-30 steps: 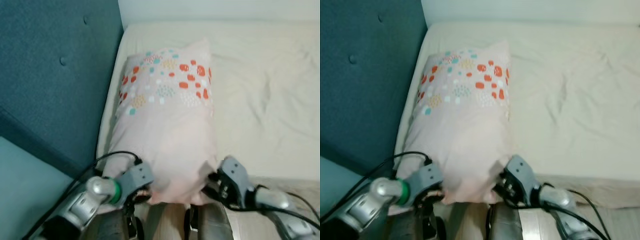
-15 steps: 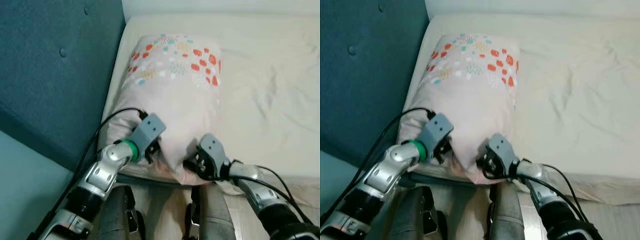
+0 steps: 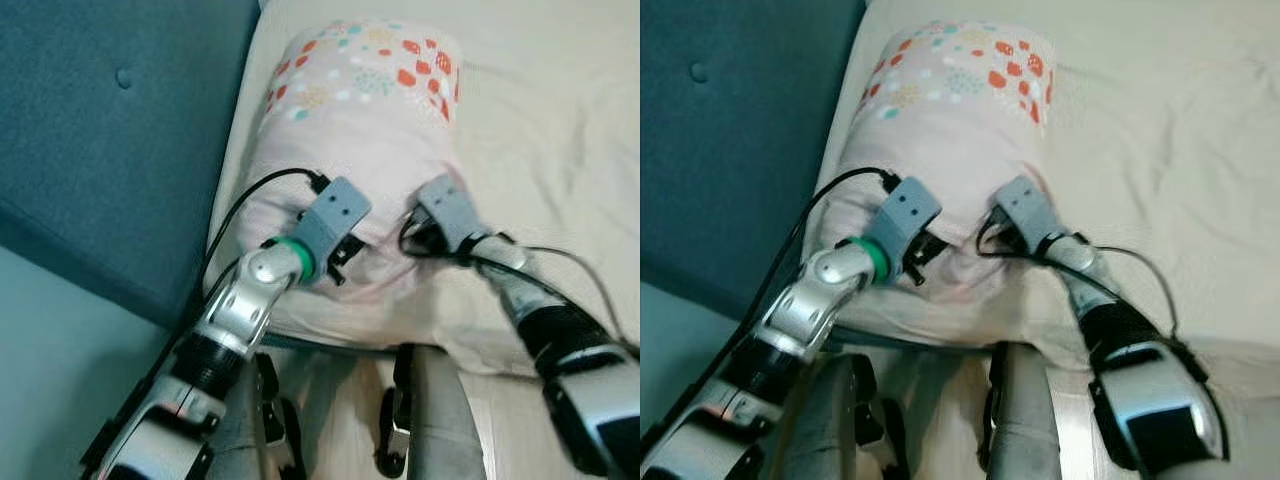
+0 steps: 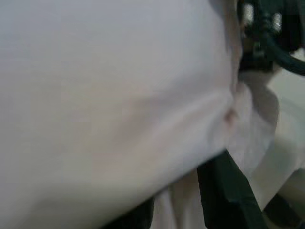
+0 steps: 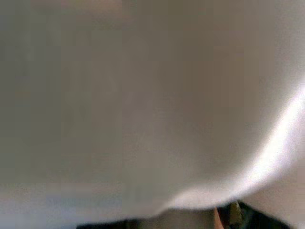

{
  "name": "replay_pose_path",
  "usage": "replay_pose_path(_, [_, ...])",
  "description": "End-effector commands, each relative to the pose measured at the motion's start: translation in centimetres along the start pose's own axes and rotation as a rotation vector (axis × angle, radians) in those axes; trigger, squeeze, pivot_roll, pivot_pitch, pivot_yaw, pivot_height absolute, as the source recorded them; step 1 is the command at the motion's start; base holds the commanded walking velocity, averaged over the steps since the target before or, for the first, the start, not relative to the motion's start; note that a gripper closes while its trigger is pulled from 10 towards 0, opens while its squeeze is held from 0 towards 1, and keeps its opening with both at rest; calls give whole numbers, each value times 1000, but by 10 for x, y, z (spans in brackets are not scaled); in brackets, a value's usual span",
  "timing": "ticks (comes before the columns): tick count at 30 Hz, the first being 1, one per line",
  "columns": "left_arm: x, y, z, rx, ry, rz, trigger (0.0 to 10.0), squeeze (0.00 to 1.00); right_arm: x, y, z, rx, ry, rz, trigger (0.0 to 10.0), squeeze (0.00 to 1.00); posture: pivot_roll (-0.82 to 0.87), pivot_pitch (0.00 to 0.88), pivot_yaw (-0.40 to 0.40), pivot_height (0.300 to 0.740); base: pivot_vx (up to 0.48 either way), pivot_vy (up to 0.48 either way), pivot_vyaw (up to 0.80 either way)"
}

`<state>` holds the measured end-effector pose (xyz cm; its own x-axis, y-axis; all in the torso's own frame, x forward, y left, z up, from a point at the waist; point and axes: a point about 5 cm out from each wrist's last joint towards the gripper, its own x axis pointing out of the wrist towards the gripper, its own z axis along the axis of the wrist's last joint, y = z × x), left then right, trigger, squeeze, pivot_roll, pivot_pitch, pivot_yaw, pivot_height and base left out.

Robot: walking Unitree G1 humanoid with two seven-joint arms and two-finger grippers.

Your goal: Clean up the room

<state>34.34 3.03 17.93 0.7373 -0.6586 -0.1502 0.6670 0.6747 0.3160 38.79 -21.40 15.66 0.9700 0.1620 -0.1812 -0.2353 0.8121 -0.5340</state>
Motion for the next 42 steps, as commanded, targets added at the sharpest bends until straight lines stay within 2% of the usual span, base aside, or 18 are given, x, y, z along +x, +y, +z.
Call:
replay_pose_path(1, [3,2,-3,-3,15,13,10000,0,-2,-14,-4,-3,31,-96,10000,0,-27,272,136,606,0,0,0])
replay_pose_path(2, [3,2,-3,-3,15,13,10000,0,-2,-14,-4,-3,31,-96,10000,0,-27,272,136,606,0,0,0])
replay_pose_path(5, [13,8,11,-15,-10,40,10000,0,-5,-38,2,-32,24,-214,10000,0,-29,267,140,606,0,0,0])
replay_pose_path(8, [13,9,11,-26,-10,49,10000,0,-5,-34,2,-68,2,-198,10000,0,-30,259,145,606,0,0,0])
replay_pose_path(12, [6,8,1,62,16,17,10000,0,0,-4,1,10,-47,-41,10000,0,-36,255,147,606,0,0,0])
replay_pose_path(13, [6,8,1,62,16,17,10000,0,0,-4,1,10,-47,-41,10000,0,-36,255,147,606,0,0,0])
replay_pose_path(15, [-6,10,-15,144,67,-23,10000,0,1,23,1,83,-96,88,10000,0,-39,252,147,606,0,0,0])
replay_pose_path(16, [-6,10,-15,144,67,-23,10000,0,1,23,1,83,-96,88,10000,0,-39,252,147,606,0,0,0])
replay_pose_path(18, [-32,10,-42,154,146,-88,10000,0,-1,56,-2,117,-140,221,10000,0,-25,251,137,606,0,0,0])
replay_pose_path(19, [-32,10,-42,154,146,-88,10000,0,-1,56,-2,117,-140,221,10000,0,-25,251,137,606,0,0,0])
replay_pose_path(20, [-49,8,-58,148,189,-131,10000,0,-5,68,-6,137,-154,262,10000,0,-20,250,134,606,0,0,0])
replay_pose_path(21, [-49,8,-58,148,189,-131,10000,0,-5,68,-6,137,-154,262,10000,0,-20,250,134,606,0,0,0])
replay_pose_path(23, [-74,-3,-81,107,267,-205,10000,0,-14,85,-19,152,-154,305,10000,0,-23,245,123,606,0,0,0])
replay_pose_path(28, [-86,-13,-98,109,314,-230,10000,0,-24,94,-30,200,-156,316,10000,0,-32,238,114,606,0,0,0])
replay_pose_path(32, [-87,-12,-103,104,317,-202,10000,0,-41,109,-32,308,-200,409,10000,0,-48,224,100,606,0,0,0])
replay_pose_path(34, [-86,-2,-92,80,270,-161,10000,0,-66,122,-35,360,-228,520,10000,0,-59,207,86,606,0,0,0])
replay_pose_path(37, [-88,1,-86,73,246,-157,10000,0,-75,124,-40,373,-213,544,10000,0,-63,196,79,606,0,0,0])
replay_pose_path(42, [-105,9,-64,51,165,-198,10000,0,-118,120,-59,391,-142,529,10000,0,-71,178,64,606,0,0,0])
